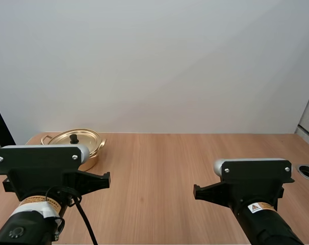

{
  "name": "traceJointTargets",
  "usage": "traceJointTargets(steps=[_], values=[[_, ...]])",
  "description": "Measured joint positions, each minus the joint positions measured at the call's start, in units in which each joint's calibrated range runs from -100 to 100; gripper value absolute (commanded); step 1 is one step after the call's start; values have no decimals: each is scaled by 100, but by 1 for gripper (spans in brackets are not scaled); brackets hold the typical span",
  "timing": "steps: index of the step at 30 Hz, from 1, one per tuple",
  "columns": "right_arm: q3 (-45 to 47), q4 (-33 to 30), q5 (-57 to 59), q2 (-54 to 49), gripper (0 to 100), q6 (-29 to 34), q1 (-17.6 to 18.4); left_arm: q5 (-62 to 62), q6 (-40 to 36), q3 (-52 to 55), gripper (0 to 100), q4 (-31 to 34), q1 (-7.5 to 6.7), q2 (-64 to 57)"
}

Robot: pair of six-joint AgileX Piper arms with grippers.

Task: Open the pot, put the car inside, and close it

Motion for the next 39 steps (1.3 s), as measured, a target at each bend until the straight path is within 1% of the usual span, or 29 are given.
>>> traceJointTargets(steps=[1, 2, 9, 14, 17, 21, 25, 39], values=[[0, -242, 242, -13, 0, 219, 7, 0, 0, 0, 1, 0, 0, 0], [0, -640, 566, -82, 0, 559, 32, 0, 0, 0, 1, 0, 0, 0], [0, -1813, 685, -200, 0, 1616, 316, 0, 0, 0, 1, 0, 0, 0], [0, -2666, 594, -200, 0, 2329, 326, 0, 0, 0, 1, 0, 0, 0], [0, -2978, 594, -200, 0, 2641, 331, 0, 0, 0, 1, 0, 0, 0], [0, -3145, 594, -200, 0, 2950, 343, 0, 0, 0, 1, 0, 0, 0], [0, -3496, 594, -200, 0, 3225, 424, 0, 0, 0, 1, 0, 0, 0], [0, -3496, 594, -200, 0, 3238, 424, 0, 0, 0, 1, 0, 0, 0]])
